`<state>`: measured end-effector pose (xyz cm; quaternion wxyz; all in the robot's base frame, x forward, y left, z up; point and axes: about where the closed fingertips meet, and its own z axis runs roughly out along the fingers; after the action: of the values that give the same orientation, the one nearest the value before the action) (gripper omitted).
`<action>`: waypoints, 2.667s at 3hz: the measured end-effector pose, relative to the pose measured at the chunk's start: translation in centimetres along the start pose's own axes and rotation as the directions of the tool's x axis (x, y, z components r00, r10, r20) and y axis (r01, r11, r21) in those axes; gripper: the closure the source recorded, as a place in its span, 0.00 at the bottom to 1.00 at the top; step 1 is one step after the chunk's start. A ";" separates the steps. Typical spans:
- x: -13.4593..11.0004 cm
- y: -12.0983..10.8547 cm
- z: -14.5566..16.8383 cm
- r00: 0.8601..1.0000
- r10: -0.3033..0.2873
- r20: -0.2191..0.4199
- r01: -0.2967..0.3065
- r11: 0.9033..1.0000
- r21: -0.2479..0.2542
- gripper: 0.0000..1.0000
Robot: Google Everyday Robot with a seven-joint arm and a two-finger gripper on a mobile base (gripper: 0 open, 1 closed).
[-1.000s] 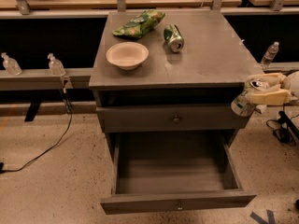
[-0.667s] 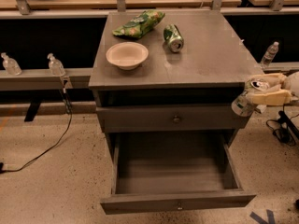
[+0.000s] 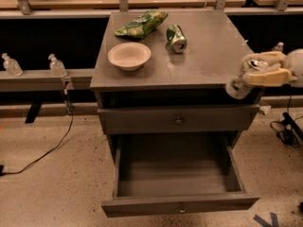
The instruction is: Pick 7up can from middle drawer and place on counter
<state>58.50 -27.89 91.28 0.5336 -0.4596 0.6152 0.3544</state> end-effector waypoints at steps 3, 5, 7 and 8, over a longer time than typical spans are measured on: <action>-6.2 -2.1 7.5 0.997 0.008 -0.083 -0.013 0.998 -0.057 1.00; -4.1 -6.4 8.2 0.973 0.152 -0.174 -0.123 0.979 0.163 1.00; -3.0 -12.7 7.9 0.961 0.238 -0.139 -0.185 0.932 0.313 0.97; -3.1 -15.4 7.4 0.951 0.297 -0.084 -0.238 0.878 0.415 0.66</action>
Offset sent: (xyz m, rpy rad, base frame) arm 0.0474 0.0890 0.0688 -0.0803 -0.0130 0.1460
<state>75.51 -25.48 93.81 0.5159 -0.2756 0.7692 0.2573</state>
